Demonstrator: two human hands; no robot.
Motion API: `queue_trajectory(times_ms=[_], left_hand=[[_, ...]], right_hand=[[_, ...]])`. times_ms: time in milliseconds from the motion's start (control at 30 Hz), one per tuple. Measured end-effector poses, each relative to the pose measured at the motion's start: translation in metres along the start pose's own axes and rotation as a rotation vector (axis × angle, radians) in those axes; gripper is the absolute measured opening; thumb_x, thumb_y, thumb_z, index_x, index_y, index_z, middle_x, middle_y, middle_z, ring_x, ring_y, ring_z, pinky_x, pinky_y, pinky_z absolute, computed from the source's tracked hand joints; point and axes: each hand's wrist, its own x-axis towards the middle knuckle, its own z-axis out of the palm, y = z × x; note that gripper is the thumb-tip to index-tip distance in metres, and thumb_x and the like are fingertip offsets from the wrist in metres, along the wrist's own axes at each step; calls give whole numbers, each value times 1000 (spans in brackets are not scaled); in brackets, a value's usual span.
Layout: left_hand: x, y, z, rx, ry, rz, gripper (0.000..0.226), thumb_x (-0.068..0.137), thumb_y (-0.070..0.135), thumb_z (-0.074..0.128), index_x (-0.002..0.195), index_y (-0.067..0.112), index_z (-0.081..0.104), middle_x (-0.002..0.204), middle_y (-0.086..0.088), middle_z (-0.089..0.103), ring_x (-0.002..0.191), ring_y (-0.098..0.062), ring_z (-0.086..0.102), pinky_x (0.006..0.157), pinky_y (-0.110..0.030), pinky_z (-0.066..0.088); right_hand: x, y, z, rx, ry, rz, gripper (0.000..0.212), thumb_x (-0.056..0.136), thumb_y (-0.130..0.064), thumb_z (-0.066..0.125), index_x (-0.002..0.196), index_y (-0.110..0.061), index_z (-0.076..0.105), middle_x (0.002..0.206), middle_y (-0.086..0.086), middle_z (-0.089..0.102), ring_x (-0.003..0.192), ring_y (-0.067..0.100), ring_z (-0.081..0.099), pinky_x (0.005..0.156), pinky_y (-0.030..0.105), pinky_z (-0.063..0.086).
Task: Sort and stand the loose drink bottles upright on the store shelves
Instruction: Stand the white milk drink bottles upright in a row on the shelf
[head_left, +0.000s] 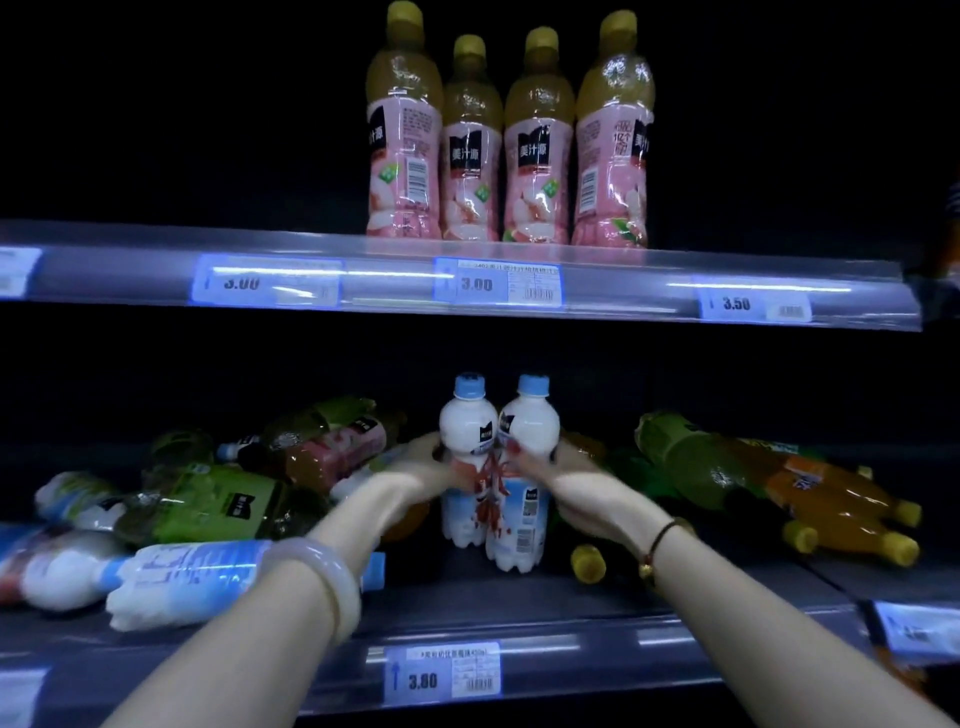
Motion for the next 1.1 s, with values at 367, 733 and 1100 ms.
queue_trajectory(times_ms=[367, 733, 1100], left_hand=[[-59, -15, -49, -212, 110, 338, 63, 49, 2, 77, 105, 24, 57, 90, 8, 67, 83, -7, 63, 69, -14, 51], [-168, -44, -266, -122, 90, 431, 57, 52, -12, 68, 104, 11, 60, 97, -7, 68, 92, -18, 64, 87, -40, 54], [-193, -108, -460, -203, 312, 326, 56, 51, -6, 69, 100, 20, 63, 106, -6, 69, 97, -24, 66, 86, -42, 53]], right_hand=[[-49, -20, 64, -112, 143, -492, 65, 38, -4, 75, 100, -20, 60, 86, -7, 70, 76, -3, 65, 66, 13, 50], [-67, -93, 280, -83, 11, -650, 57, 46, 4, 72, 91, -29, 56, 77, -23, 68, 72, -7, 62, 62, 11, 50], [-1, -86, 495, 145, -28, -452, 55, 58, 17, 72, 101, -13, 57, 90, 1, 67, 81, 10, 65, 73, 26, 57]])
